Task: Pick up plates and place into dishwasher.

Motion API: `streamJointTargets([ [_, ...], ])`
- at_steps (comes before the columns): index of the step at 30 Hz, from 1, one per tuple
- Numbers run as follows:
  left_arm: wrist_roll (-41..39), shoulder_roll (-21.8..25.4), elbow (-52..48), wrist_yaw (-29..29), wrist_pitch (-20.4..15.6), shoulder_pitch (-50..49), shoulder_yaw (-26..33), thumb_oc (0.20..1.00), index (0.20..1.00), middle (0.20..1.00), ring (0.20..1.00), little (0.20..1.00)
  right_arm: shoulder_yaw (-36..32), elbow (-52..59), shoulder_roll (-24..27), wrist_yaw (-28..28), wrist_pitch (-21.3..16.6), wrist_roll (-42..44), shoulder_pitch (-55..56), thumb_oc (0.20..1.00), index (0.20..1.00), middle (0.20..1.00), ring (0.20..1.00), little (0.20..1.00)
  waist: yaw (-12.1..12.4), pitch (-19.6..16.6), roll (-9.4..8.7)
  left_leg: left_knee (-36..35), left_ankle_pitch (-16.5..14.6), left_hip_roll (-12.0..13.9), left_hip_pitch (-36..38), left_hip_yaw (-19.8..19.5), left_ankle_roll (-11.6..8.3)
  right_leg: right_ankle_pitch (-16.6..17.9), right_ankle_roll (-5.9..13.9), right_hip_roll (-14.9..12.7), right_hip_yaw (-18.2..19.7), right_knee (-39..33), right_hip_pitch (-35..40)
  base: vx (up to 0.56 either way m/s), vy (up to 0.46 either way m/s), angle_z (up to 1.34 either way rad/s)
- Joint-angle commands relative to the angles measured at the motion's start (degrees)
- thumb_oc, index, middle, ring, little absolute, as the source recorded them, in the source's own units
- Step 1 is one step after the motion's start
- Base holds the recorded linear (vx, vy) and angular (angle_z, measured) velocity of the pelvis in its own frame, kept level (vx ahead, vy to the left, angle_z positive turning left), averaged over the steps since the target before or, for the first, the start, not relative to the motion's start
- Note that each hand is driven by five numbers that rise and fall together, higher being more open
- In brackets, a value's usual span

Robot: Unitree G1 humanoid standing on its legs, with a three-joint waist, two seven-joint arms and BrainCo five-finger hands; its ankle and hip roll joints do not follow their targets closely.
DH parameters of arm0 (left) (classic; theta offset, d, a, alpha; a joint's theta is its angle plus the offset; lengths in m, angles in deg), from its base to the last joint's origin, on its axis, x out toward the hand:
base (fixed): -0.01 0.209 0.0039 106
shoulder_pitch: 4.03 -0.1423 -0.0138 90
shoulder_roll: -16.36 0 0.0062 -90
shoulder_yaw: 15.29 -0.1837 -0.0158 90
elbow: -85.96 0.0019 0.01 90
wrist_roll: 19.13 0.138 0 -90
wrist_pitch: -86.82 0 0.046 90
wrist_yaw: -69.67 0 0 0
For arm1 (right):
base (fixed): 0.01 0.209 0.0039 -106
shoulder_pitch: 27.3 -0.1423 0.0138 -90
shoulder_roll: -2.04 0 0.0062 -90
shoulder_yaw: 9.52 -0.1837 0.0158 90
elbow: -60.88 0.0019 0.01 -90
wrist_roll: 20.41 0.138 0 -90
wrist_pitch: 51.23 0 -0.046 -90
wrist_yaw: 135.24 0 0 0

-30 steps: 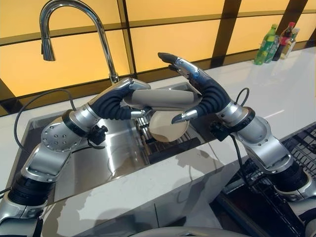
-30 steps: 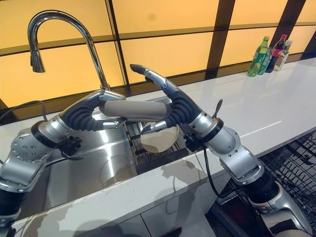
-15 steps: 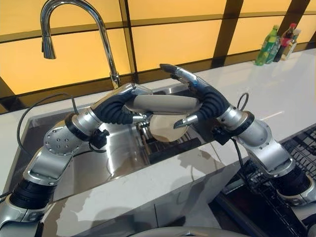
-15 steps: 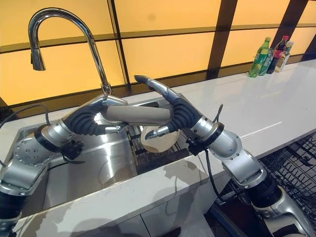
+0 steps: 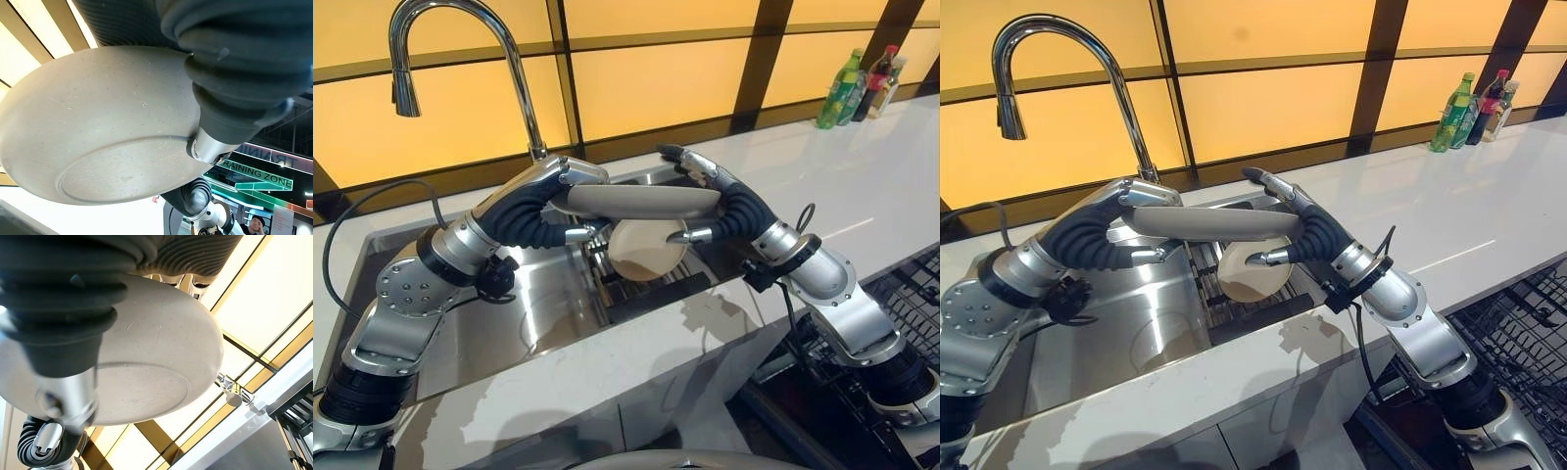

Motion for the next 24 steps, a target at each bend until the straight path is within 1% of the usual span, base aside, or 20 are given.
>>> streamJointTargets([
  [1, -3.0, -0.7, -0.2, 2.9, -2.2, 3.0, 2.1, 0.200, 0.200, 0.200, 0.200, 0.200, 0.2, 3.5, 1.9, 0.8, -1.1, 1.9, -0.6, 0.200, 0.200, 0.200, 0.200, 0.200, 0.2, -2.8, -0.53, 0.2, -4.0, -1.8, 0.1, -1.7, 1.08, -1.8, 2.77, -1.9, -2.4, 0.5, 0.5, 0.00, 0.000, 0.00],
  [5, -3.3, -1.1, -0.4, 2.8, -1.7, 3.2, 1.8, 0.200, 0.200, 0.200, 0.200, 0.200, 0.8, 3.8, 1.7, 0.6, -1.0, 2.6, -0.7, 0.200, 0.200, 0.200, 0.200, 0.200, 0.1, -2.9, -0.56, 0.2, -4.1, -1.8, 0.0, -1.6, 1.09, -1.8, 2.79, -1.9, -2.2, 0.5, 0.4, 0.00, 0.000, 0.00],
  [10, -3.6, -1.7, -0.5, 2.4, -2.0, 3.0, 1.4, 0.200, 0.200, 0.200, 0.200, 0.200, 0.7, 3.7, 0.6, -0.2, -1.6, 2.8, -0.4, 0.200, 0.200, 0.200, 0.200, 0.200, -0.1, -2.8, -0.60, 0.2, -4.1, -1.9, 0.1, -1.4, 1.28, -1.8, 2.76, -1.8, -1.8, 0.5, 0.4, 0.00, 0.000, 0.00],
  [14, -2.2, -1.8, -0.2, 3.1, -2.3, 3.6, 0.4, 0.200, 0.200, 0.200, 0.200, 0.200, 0.7, 3.3, -0.4, -3.3, -2.3, 3.6, -1.1, 0.200, 0.200, 0.200, 0.200, 0.200, -0.3, -2.6, -0.60, 0.2, -4.2, -1.9, 0.3, -1.1, 1.32, -1.7, 2.76, -1.8, -1.6, 0.5, 0.4, 0.00, 0.000, 0.00],
  [17, -2.2, -2.2, 0.4, 3.2, -2.4, 3.8, 0.0, 0.200, 0.200, 0.200, 0.200, 0.200, 0.5, 2.8, -1.7, -3.4, -3.1, 3.9, -1.0, 0.200, 0.200, 0.200, 0.200, 0.200, -0.4, -2.6, -0.56, 0.2, -4.3, -1.9, 0.3, -0.8, 1.42, -1.7, 2.81, -1.8, -1.4, 0.5, 0.3, 0.00, 0.000, 0.00],
  [20, -2.7, -2.8, 0.2, 3.6, -1.5, 3.7, 0.1, 0.200, 0.200, 0.200, 0.200, 0.200, 0.4, 3.3, -2.0, -3.1, -3.4, 4.1, -0.5, 0.200, 0.200, 0.200, 0.200, 0.200, -0.5, -2.8, -0.54, 0.2, -4.3, -1.8, 0.3, -0.5, 1.46, -1.7, 2.83, -1.8, -1.4, 0.5, 0.1, 0.00, 0.000, 0.00],
  [24, -4.4, -4.2, 1.2, 5.8, 1.5, 3.5, -0.4, 0.200, 0.200, 0.200, 0.200, 0.200, 0.0, 2.8, -3.3, -4.7, -5.2, 5.3, -0.3, 0.200, 0.200, 0.200, 0.200, 0.200, -0.7, -2.6, -0.58, 0.2, -4.3, -1.6, 0.4, 0.0, 1.40, -1.7, 2.74, -1.7, -1.4, 0.5, 0.2, -0.01, -0.006, 0.00],
])
